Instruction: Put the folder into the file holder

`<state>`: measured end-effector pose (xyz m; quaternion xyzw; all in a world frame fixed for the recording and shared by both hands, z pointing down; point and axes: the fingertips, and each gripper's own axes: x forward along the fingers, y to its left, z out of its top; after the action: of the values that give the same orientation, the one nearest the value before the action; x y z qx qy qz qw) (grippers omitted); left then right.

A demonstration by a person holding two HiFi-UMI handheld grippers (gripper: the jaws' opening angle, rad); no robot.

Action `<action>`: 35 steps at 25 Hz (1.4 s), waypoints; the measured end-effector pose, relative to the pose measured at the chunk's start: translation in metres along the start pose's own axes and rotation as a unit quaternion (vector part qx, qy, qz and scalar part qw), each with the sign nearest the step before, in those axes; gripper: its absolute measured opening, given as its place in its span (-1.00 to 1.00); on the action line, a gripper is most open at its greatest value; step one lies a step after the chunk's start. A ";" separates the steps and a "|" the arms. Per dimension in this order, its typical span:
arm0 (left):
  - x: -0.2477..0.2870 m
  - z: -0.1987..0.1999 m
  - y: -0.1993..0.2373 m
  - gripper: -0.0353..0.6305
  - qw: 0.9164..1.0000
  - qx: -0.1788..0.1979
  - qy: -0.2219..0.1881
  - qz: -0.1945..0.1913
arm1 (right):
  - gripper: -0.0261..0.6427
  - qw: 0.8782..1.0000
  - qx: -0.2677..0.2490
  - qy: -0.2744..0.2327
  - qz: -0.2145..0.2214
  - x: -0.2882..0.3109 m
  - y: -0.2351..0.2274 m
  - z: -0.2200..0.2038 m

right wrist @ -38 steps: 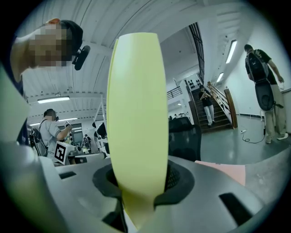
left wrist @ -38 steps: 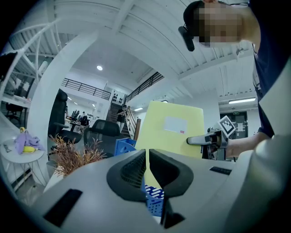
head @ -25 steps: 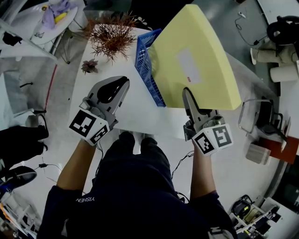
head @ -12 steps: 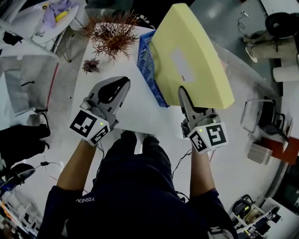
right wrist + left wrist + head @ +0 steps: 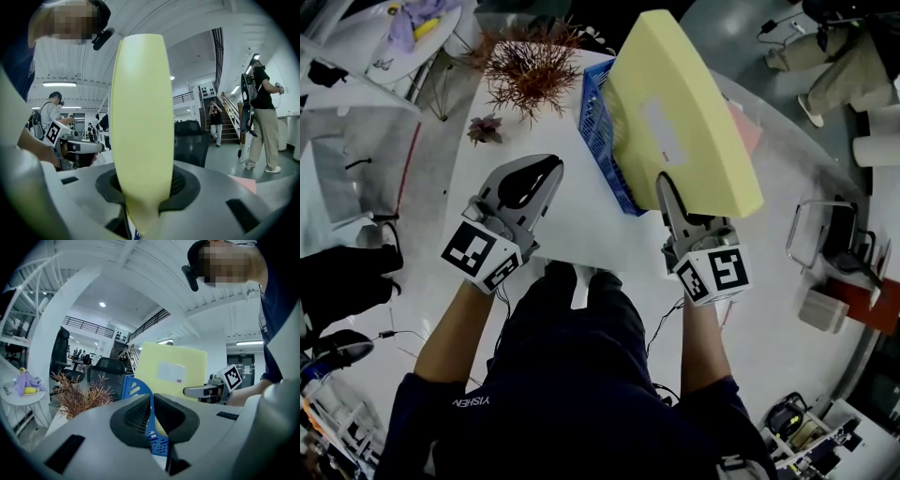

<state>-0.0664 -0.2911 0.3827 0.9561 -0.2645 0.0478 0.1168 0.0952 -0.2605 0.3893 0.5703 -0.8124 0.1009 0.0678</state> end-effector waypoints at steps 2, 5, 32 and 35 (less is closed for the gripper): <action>0.001 -0.001 -0.001 -0.75 1.000 0.000 0.002 0.000 | -0.50 1.000 0.000 0.002 0.001 0.002 0.000 -0.004; 0.001 -0.004 0.000 -0.75 1.000 0.001 0.006 0.001 | -0.50 1.000 0.003 0.004 0.001 0.004 -0.001 -0.011; 0.001 -0.034 0.001 -0.75 0.999 -0.003 0.044 0.011 | -0.49 0.999 0.029 0.021 -0.003 0.027 -0.007 -0.069; 0.002 -0.035 0.001 -0.75 0.999 -0.004 0.043 0.012 | -0.49 0.999 0.029 0.022 -0.004 0.027 -0.007 -0.071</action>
<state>-0.0666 -0.2844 0.4174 0.9495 -0.2704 0.0894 0.1312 0.0917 -0.2706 0.4650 0.5726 -0.8054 0.1365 0.0698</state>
